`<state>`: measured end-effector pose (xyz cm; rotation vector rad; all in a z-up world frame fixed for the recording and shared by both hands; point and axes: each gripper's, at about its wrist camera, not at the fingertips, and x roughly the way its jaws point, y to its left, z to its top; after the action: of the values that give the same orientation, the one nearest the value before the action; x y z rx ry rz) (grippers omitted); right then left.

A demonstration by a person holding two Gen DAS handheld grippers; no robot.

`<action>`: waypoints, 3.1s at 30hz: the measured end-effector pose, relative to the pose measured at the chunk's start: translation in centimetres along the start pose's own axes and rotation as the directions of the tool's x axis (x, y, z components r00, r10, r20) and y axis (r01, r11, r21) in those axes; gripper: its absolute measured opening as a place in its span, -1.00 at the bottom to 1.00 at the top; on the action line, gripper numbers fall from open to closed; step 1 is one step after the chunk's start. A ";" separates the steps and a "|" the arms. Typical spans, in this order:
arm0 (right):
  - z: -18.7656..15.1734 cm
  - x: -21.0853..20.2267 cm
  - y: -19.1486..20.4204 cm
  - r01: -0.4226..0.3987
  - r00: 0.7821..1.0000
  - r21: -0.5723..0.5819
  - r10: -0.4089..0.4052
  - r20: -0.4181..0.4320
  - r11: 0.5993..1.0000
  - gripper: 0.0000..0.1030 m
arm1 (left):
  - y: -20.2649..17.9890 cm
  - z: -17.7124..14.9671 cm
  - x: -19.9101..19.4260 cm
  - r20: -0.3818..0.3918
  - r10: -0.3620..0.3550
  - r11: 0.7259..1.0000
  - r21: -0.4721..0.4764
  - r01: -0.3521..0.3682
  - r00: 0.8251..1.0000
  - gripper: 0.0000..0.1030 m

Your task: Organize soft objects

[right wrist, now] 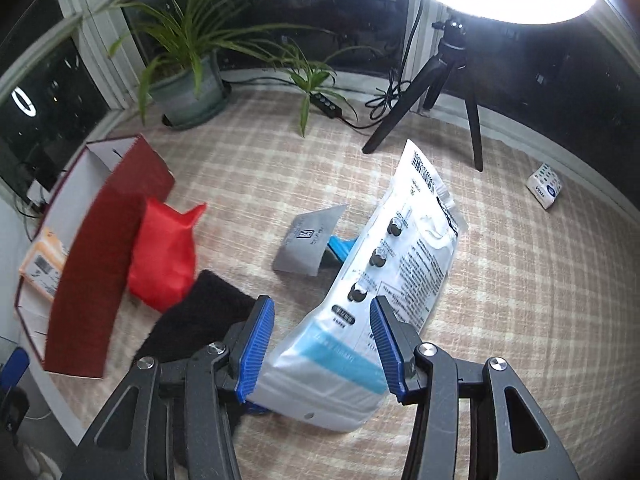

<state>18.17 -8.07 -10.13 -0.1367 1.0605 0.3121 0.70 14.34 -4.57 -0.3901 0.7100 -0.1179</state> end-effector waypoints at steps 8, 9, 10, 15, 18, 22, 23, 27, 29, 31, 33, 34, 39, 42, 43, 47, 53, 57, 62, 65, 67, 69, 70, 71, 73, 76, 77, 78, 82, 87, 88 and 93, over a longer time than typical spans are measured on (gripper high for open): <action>0.8 2.5 -0.5 0.049 0.996 -0.032 -0.051 -0.076 0.998 -0.11 | -0.3 -0.1 0.3 -0.003 0.005 1.000 -0.023 -0.006 1.000 0.06; 0.8 2.6 -0.7 0.038 0.996 -0.032 -0.041 -0.079 0.999 -0.11 | -0.3 -0.1 0.4 -0.002 0.006 1.000 -0.025 -0.006 1.000 0.06; 0.7 2.5 -1.0 0.027 0.996 -0.027 -0.030 -0.081 0.999 -0.11 | -0.4 -0.1 0.4 -0.002 0.007 1.000 -0.026 -0.007 1.000 0.06; 0.7 1.7 -1.6 0.028 0.997 -0.045 -0.031 -0.076 0.999 -0.11 | -0.9 0.0 0.7 0.003 0.007 0.999 -0.038 -0.007 1.000 0.06; 0.4 1.0 -2.2 0.029 0.997 -0.056 -0.033 -0.068 0.998 -0.11 | -1.5 0.0 1.0 0.004 0.003 0.999 -0.035 -0.003 1.000 0.06; -0.2 -0.3 -3.8 0.018 0.998 -0.051 -0.020 -0.058 0.999 -0.11 | -2.6 -0.1 1.4 0.001 -0.004 1.000 -0.028 0.004 1.000 0.06; -0.4 -0.6 -4.4 0.019 0.998 -0.048 -0.021 -0.057 0.999 -0.11 | -2.9 -0.2 1.5 0.000 -0.006 1.000 -0.025 0.006 1.000 0.06; -1.6 -1.1 -7.2 0.040 0.997 -0.033 -0.042 -0.071 0.999 -0.11 | -4.2 -0.3 2.2 -0.008 -0.019 1.000 -0.017 0.019 1.000 0.06; -2.2 -1.2 -8.7 0.019 0.996 -0.004 -0.019 -0.086 1.000 -0.11 | -5.0 -0.3 2.7 -0.014 -0.028 1.000 -0.011 0.027 1.000 0.06; -2.8 -1.3 -10.4 0.012 0.996 0.025 -0.010 -0.091 1.000 -0.11 | -5.9 -0.4 3.3 -0.025 -0.037 0.999 -0.003 0.037 0.999 0.06; -3.5 -1.4 -12.2 0.015 0.996 0.053 -0.010 -0.092 0.998 -0.11 | -7.0 -0.6 4.2 -0.043 -0.048 0.999 0.007 0.049 0.998 0.06; -3.9 -1.3 -13.2 0.010 0.995 0.075 -0.003 -0.099 0.997 -0.11 | -7.6 -0.7 4.6 -0.050 -0.054 0.998 0.014 0.054 0.997 0.06; -5.9 -1.5 -17.5 -0.033 0.995 0.169 0.048 -0.085 0.985 -0.11 | -10.8 -1.0 7.2 -0.110 -0.103 0.993 0.048 0.109 0.989 0.06; -7.2 -1.3 -19.9 -0.078 0.993 0.239 0.098 -0.073 0.968 -0.10 | -12.8 -1.2 9.5 -0.166 -0.134 0.987 0.070 0.147 0.977 0.07; -7.5 -1.1 -20.6 -0.100 0.990 0.260 0.122 -0.069 0.960 -0.09 | -13.4 -1.3 10.4 -0.190 -0.143 0.984 0.073 0.160 0.971 0.07; -8.7 -0.1 -22.7 -0.207 0.970 0.331 0.236 -0.051 0.921 -0.09 | -15.7 -1.9 14.4 -0.292 -0.176 0.974 0.088 0.209 0.940 0.15; -9.6 1.9 -24.8 -0.295 0.945 0.403 0.327 -0.011 0.866 -0.09 | -18.1 -3.3 19.8 -0.426 -0.167 0.969 0.094 0.227 0.889 0.15; -9.5 3.2 -26.6 -0.342 0.928 0.453 0.372 0.025 0.823 -0.09 | -18.9 -4.0 22.1 -0.472 -0.162 0.969 0.089 0.230 0.867 0.15; -9.4 4.9 -27.8 -0.411 0.891 0.489 0.452 0.037 0.770 -0.09 | -19.3 -4.4 24.3 -0.504 -0.141 0.973 0.088 0.213 0.852 0.15; -9.5 5.6 -27.8 -0.414 0.887 0.490 0.462 0.026 0.768 -0.09 | -19.2 -4.6 25.3 -0.522 -0.143 0.974 0.078 0.214 0.841 0.15; -9.6 6.1 -27.8 -0.432 0.876 0.493 0.481 0.031 0.755 -0.09 | -19.1 -4.7 25.9 -0.530 -0.140 0.976 0.068 0.206 0.837 0.15; -9.6 6.1 -27.8 -0.442 0.871 0.488 0.490 0.034 0.752 -0.09 | -18.8 -4.8 26.4 -0.539 -0.141 0.978 0.054 0.202 0.830 0.15; -9.5 6.2 -27.8 -0.447 0.869 0.487 0.494 0.035 0.751 -0.09 | -18.8 -4.8 26.6 -0.539 -0.144 0.978 0.051 0.203 0.830 0.15; -9.5 6.3 -27.7 -0.453 0.864 0.486 0.502 0.033 0.748 -0.09 | -18.9 -4.7 26.6 -0.536 -0.143 0.977 0.056 0.204 0.832 0.15; -9.3 6.3 -27.4 -0.455 0.864 0.477 0.503 0.031 0.752 -0.09 | -19.1 -4.7 26.6 -0.536 -0.144 0.976 0.061 0.209 0.831 0.15; -9.1 6.5 -26.6 -0.464 0.857 0.461 0.515 0.017 0.757 -0.09 | -19.6 -4.8 27.1 -0.538 -0.150 0.974 0.062 0.217 0.829 0.15; -9.1 6.4 -26.3 -0.460 0.861 0.451 0.509 0.015 0.765 -0.07 | -19.9 -4.8 27.3 -0.537 -0.150 0.973 0.067 0.219 0.830 0.15; -9.0 6.3 -26.1 -0.454 0.866 0.439 0.500 0.011 0.776 -0.05 | -20.1 -4.9 27.4 -0.541 -0.155 0.972 0.068 0.226 0.827 0.15; -8.6 6.4 -25.3 -0.438 0.877 0.413 0.480 0.003 0.798 -0.05 | -20.9 -5.2 27.6 -0.539 -0.130 0.968 0.113 0.225 0.832 0.15; -8.5 6.4 -25.1 -0.429 0.885 0.404 0.465 0.009 0.808 -0.05 | -21.2 -5.3 27.8 -0.543 -0.145 0.966 0.102 0.236 0.827 0.15; -8.6 6.4 -25.0 -0.421 0.890 0.398 0.456 0.008 0.815 -0.09 | -21.2 -5.3 27.9 -0.542 -0.149 0.967 0.094 0.236 0.827 0.15; -8.8 6.1 -24.7 -0.388 0.907 0.387 0.420 0.001 0.837 -0.22 | -20.9 -5.3 27.9 -0.527 -0.183 0.970 0.040 0.239 0.830 0.13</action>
<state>21.43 -32.57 -20.72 0.4364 1.2123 0.4794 18.83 -13.16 -17.19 -0.3361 1.1930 -0.4852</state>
